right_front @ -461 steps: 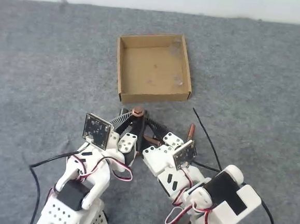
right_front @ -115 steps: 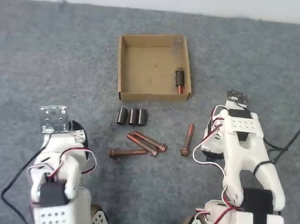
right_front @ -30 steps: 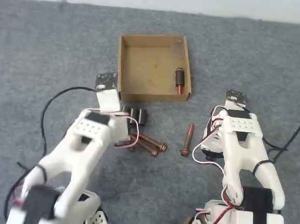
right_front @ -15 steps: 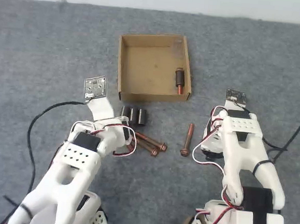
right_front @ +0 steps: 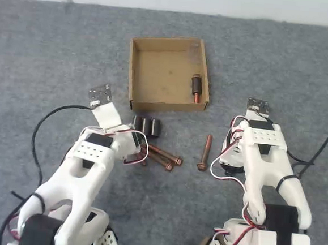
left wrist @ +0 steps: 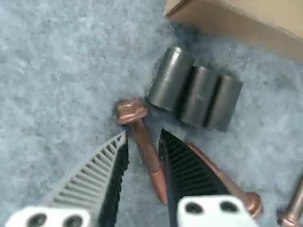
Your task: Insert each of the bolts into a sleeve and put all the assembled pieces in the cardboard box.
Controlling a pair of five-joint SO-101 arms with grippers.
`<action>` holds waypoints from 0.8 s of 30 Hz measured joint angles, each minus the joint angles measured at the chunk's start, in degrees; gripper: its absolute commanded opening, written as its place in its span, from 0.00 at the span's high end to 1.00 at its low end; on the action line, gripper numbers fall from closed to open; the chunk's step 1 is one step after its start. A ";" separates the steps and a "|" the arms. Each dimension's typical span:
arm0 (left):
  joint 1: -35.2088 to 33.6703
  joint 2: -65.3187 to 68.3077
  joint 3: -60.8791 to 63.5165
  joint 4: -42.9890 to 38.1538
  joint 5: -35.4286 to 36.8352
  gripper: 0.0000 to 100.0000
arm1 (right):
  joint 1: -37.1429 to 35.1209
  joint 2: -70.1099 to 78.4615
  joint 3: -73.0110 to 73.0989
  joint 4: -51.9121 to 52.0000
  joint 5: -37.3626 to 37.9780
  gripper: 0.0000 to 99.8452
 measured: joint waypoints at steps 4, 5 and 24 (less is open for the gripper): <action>-0.09 0.35 -0.35 -0.26 0.35 0.90 | 0.00 0.00 0.00 0.00 0.00 0.99; -0.09 0.35 -0.44 -0.26 0.53 0.90 | 0.00 0.00 0.00 0.00 0.00 0.99; -0.09 1.41 -1.05 -0.26 0.88 0.90 | 0.00 0.00 0.00 0.09 0.00 0.99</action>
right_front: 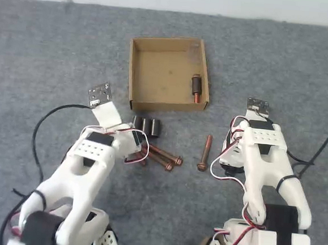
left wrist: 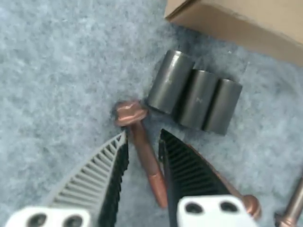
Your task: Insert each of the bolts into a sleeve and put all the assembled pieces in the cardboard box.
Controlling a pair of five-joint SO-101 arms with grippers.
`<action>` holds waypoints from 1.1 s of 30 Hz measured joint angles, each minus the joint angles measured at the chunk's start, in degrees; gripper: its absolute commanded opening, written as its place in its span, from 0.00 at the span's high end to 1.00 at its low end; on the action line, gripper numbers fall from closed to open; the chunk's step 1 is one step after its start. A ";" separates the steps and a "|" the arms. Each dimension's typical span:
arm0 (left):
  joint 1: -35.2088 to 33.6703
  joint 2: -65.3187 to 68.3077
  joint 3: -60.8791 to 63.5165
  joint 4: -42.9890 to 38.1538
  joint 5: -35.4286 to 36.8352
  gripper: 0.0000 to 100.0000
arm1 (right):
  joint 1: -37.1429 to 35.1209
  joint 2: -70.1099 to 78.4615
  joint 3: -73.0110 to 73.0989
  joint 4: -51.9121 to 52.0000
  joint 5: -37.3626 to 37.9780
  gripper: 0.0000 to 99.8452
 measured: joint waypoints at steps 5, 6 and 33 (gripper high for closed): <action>0.00 7.12 -5.89 2.55 1.76 0.90 | 0.00 0.00 0.00 0.00 0.00 0.99; -0.09 8.70 -6.86 3.08 2.02 0.90 | 0.00 0.00 0.00 0.00 0.00 0.99; -0.44 15.56 -14.59 8.97 2.29 0.87 | 0.00 0.00 0.00 0.00 0.00 0.99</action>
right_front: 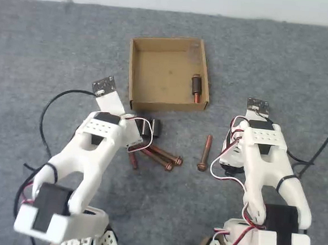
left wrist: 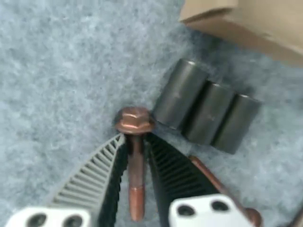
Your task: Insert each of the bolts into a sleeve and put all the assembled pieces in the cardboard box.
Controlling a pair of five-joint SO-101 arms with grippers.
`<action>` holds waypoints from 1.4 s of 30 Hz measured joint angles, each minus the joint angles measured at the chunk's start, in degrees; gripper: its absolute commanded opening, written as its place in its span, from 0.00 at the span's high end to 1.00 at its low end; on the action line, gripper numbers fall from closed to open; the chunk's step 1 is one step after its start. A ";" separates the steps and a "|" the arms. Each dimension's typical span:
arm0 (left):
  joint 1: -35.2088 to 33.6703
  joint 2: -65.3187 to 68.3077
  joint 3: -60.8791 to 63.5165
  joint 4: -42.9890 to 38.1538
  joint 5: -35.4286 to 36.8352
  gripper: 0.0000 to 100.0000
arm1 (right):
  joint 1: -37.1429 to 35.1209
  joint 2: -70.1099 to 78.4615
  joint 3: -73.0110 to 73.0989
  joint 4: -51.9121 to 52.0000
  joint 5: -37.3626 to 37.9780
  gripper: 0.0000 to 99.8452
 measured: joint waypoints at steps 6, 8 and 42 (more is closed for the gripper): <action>-0.18 1.58 -0.09 1.23 0.00 0.86 | 0.00 0.00 0.00 0.00 0.00 0.99; -0.18 1.58 -0.26 1.58 0.00 0.86 | 0.00 0.00 0.00 0.00 0.00 0.99; -3.96 -16.79 8.88 -4.66 -5.01 0.99 | 0.00 0.00 0.00 0.00 0.00 0.99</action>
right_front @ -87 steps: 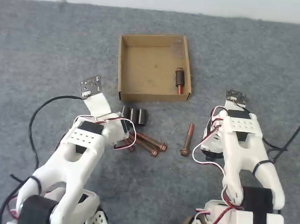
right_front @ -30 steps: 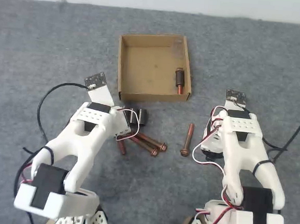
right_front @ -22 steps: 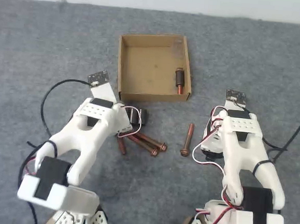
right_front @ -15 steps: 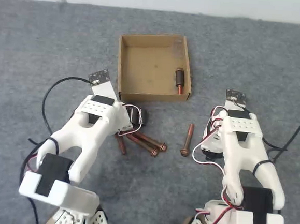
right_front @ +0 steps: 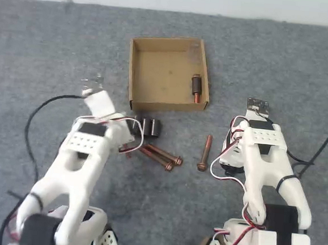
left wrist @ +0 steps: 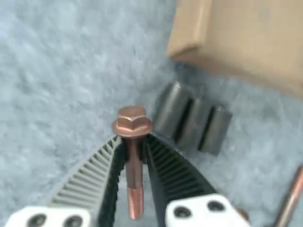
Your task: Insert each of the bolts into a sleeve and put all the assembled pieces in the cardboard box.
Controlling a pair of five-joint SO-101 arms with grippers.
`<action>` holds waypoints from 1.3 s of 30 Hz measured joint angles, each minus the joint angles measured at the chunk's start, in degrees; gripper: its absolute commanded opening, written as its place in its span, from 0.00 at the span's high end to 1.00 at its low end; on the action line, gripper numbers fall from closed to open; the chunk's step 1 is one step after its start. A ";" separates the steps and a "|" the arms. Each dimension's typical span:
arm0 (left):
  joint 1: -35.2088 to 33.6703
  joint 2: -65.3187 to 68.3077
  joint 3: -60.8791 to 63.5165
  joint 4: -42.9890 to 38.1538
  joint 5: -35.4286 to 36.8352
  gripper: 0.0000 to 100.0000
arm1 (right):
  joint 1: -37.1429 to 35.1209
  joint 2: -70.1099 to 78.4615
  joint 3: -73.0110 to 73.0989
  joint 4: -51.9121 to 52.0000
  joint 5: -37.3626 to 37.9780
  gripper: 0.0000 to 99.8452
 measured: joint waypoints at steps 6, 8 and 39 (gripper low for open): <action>-6.68 -3.52 6.24 -11.08 0.26 0.99 | 0.00 0.00 0.00 0.00 0.00 0.99; -8.00 -3.52 7.82 -14.15 0.26 0.99 | 0.00 0.00 0.00 0.00 0.00 0.99; -8.35 -3.52 13.01 -24.53 0.26 0.99 | -3.34 0.00 5.36 -62.24 0.00 0.99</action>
